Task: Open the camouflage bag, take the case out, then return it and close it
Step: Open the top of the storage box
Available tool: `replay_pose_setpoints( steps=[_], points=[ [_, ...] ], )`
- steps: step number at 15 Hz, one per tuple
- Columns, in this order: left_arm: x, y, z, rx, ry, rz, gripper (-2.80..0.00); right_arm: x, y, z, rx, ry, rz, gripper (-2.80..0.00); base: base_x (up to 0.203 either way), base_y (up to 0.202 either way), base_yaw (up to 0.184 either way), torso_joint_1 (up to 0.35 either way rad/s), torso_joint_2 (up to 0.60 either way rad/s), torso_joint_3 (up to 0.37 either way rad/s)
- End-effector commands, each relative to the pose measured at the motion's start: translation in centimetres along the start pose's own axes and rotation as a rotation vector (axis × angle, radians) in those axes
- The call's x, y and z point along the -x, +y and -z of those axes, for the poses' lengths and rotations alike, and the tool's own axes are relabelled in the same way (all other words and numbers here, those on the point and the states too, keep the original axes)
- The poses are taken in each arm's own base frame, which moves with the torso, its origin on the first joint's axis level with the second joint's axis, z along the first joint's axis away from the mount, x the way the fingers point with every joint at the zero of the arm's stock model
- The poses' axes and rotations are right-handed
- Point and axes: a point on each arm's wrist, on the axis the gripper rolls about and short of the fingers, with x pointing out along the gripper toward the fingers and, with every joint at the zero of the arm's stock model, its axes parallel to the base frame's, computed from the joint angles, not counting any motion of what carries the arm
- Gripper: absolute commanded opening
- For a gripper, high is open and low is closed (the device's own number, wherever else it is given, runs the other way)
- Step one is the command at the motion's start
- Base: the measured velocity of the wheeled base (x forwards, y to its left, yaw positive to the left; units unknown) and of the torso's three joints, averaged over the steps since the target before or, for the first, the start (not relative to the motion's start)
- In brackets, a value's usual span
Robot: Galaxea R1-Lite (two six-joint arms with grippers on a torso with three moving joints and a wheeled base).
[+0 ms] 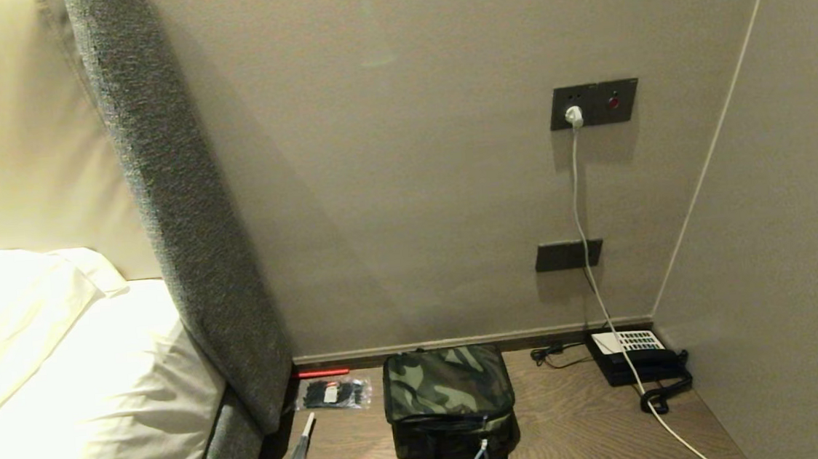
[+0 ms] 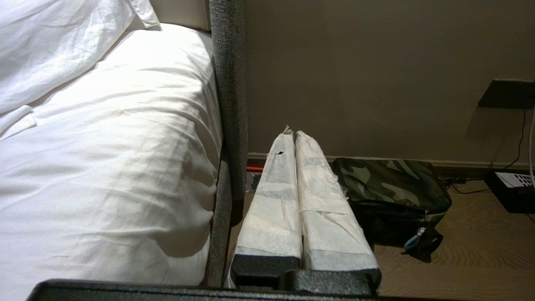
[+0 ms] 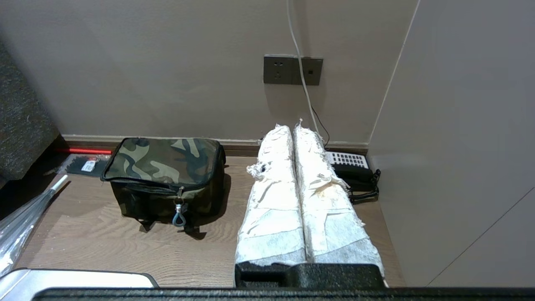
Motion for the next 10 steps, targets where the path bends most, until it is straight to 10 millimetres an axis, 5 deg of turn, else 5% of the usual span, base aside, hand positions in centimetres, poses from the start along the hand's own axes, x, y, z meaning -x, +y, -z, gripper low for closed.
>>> replay_pose_setpoints(
  steps=[1, 10],
  points=[
    [-0.02, 0.0, 0.09, 0.001, 0.003, -0.001, -2.8, 0.02, 0.0, 0.01, 0.0, -0.003, 0.0, -2.8, 0.0, 0.0, 0.0, 0.0, 0.0, 0.0],
    [-0.02, 0.0, 0.09, 0.001, 0.003, -0.001, -2.8, 0.02, 0.0, 0.01, 0.0, -0.003, 0.0, -2.8, 0.0, 0.0, 0.0, 0.0, 0.0, 0.0]
  ],
)
